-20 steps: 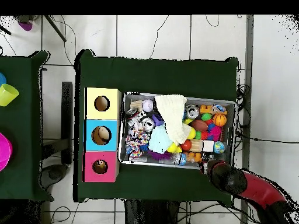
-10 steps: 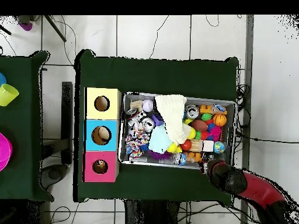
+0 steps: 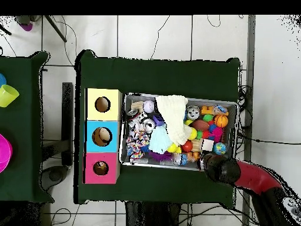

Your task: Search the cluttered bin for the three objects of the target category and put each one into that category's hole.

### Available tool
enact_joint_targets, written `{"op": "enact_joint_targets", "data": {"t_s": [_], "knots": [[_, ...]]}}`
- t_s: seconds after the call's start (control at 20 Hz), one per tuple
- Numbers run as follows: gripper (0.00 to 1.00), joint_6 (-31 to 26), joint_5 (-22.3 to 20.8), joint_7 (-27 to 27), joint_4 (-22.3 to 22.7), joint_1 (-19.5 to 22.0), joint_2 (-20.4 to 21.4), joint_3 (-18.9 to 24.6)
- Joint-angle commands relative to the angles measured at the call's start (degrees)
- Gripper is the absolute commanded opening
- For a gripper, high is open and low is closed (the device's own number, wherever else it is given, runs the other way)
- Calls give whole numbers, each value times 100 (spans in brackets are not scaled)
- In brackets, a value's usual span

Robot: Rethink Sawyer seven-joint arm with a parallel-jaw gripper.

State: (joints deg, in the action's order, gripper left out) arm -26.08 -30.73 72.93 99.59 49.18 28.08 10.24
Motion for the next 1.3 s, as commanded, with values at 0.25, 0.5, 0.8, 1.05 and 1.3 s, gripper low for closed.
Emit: {"op": "enact_joint_targets", "data": {"t_s": [0.25, 0.5, 0.8, 1.05, 1.3], "knots": [[100, -1129, 81, -538, -1920, -614, -1235, 1017], [100, -1147, -14, -670, -2032, -477, -1382, 1217], [100, -1166, -99, -640, -2072, -405, -1455, 1346], [100, -1130, -160, -549, -2060, -387, -1457, 1386], [100, -1292, -176, -442, -2011, -490, -1228, 1323]]}}
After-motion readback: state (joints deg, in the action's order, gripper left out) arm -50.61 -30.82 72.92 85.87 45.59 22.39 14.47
